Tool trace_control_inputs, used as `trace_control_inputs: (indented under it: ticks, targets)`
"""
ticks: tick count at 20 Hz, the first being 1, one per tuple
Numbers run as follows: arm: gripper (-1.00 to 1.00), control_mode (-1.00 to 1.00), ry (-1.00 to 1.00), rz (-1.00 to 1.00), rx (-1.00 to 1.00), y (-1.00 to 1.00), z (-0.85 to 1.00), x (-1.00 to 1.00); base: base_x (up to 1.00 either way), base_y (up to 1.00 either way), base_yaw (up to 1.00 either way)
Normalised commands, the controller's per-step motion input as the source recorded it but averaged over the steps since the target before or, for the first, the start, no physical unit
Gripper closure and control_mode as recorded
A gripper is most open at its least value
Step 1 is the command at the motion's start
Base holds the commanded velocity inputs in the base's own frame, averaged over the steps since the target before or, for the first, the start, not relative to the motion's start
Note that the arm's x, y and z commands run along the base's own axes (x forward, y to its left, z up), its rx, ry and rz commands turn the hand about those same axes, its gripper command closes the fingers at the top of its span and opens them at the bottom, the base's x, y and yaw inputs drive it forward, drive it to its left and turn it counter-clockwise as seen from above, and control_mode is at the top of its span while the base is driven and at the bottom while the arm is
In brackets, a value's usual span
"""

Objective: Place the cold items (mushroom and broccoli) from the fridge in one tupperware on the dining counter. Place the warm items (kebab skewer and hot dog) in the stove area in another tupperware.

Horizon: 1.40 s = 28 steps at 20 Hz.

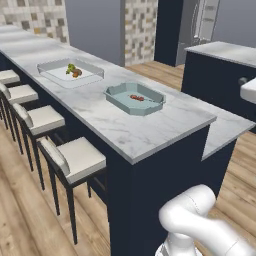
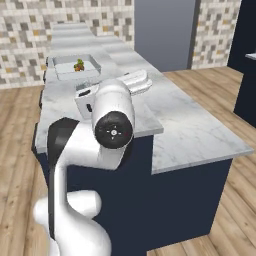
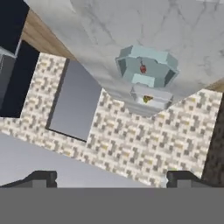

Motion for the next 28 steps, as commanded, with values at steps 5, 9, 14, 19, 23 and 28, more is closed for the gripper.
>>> trace_control_inputs:
  ticks: [5, 9, 14, 19, 23, 28]
  targets:
    - [-1.00, -1.00, 0.02, 0.00, -1.00, 0.47, -0.33, -1.00, 0.00, 0.00, 0.00]
    - [-1.00, -1.00, 0.30, 0.00, -1.00, 1.00, -0.26, -0.72, 0.00, 0.00, 0.00]
    - [-1.00, -1.00, 0.66, 0.00, -1.00, 0.04, -0.11, 0.00, 0.00, 0.00, 0.00]
    - [-1.00, -1.00, 0.75, 0.00, -0.95, -0.76, -0.30, 0.00, 0.00, 0.00, 0.00]
    - [-1.00, -1.00, 0.29, -0.08, -0.19, -1.00, -1.00, 0.02, 0.00, 0.00, 0.00]
    - [-1.00, -1.00, 0.06, -0.07, 0.30, -1.00, -0.83, 0.05, 0.00, 0.00, 0.00]
